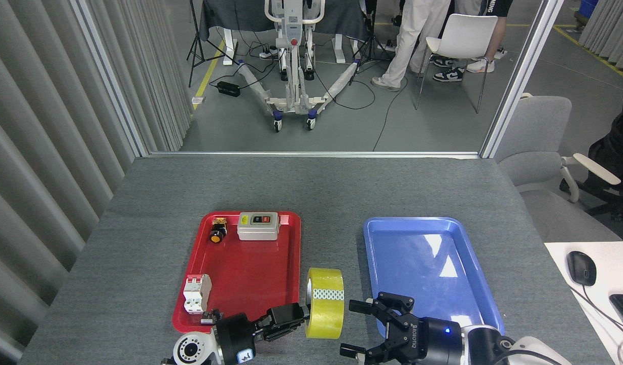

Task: Place and move tape with both arms
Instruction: 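Move the right gripper to the tape and grasp it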

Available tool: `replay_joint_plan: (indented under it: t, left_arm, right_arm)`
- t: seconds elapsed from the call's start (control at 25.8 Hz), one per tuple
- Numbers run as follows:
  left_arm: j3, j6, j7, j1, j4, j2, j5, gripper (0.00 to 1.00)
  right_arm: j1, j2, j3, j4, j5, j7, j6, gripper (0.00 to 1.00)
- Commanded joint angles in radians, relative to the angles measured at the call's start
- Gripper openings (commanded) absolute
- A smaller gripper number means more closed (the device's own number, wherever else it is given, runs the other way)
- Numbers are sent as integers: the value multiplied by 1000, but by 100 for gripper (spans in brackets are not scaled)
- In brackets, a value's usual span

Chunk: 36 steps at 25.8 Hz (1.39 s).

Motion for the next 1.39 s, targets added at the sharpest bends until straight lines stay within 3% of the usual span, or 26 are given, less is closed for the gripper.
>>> replay_joint_plan:
  t: [0.0,0.35,1.36]
  left_arm:
    - [1,1,0,-5,3,0,-3,0]
    - [2,1,0,-6,7,0,-3,0]
    - [4,1,1,-17,15,3,-3,0]
  right_arm:
    - [-14,15,6,14,3,1,-26,78]
    - [-34,60,7,21,7,39,-26,68]
    - [-74,92,34,90,5,41,-26,33]
